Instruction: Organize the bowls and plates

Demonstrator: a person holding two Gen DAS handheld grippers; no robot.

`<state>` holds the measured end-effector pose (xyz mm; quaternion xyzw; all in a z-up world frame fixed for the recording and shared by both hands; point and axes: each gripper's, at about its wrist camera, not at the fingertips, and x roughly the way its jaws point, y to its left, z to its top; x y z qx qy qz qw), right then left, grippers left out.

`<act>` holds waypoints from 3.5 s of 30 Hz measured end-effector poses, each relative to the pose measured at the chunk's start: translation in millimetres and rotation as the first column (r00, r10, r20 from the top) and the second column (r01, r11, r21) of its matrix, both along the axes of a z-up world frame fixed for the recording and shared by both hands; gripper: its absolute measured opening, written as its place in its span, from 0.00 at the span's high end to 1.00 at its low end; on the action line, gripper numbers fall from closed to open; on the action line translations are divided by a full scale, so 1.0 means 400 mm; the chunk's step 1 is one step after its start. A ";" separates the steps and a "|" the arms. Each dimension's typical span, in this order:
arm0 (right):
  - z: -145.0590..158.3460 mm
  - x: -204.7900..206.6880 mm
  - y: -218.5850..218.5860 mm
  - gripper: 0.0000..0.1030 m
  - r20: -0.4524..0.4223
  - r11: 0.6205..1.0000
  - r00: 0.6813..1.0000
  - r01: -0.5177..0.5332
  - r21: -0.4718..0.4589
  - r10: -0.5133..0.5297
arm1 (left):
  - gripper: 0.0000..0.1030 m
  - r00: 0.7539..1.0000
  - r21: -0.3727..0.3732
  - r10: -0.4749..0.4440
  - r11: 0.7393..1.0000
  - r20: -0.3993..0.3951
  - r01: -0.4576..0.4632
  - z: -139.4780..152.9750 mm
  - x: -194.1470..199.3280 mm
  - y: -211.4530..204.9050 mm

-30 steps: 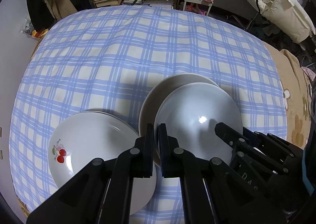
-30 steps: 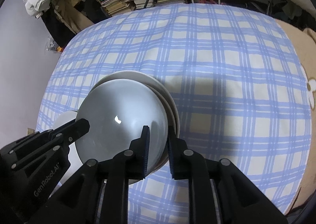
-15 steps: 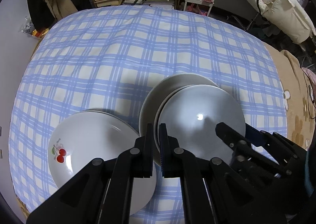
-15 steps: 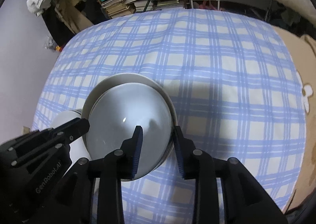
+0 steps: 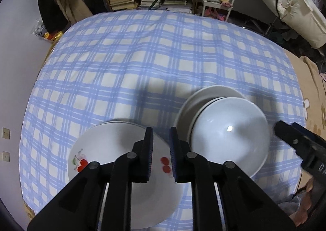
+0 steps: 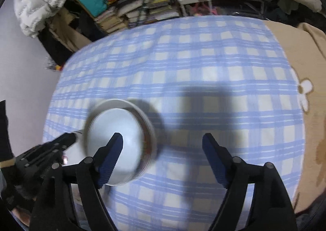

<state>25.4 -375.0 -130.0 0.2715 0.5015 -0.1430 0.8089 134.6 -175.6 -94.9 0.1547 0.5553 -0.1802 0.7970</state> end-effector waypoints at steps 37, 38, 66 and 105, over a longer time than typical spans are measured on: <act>-0.124 0.013 -0.044 0.18 -0.111 0.987 0.991 0.084 0.135 -0.069 | 0.77 0.991 -0.034 -0.021 0.999 -0.135 0.017 -0.059 0.030 -0.008; -0.124 0.014 -0.044 0.18 -0.109 0.987 0.992 0.084 0.134 -0.069 | 0.77 0.990 -0.032 -0.022 0.999 -0.136 0.017 -0.061 0.031 -0.009; -0.115 0.045 -0.008 0.38 -0.073 0.994 0.997 -0.018 0.106 0.025 | 0.76 0.988 -0.018 -0.028 0.999 -0.152 0.026 -0.076 0.052 -0.017; -0.118 0.076 0.017 0.91 -0.027 0.981 0.999 -0.035 0.188 0.041 | 0.97 0.987 -0.006 -0.024 1.000 -0.161 0.023 -0.090 0.066 -0.053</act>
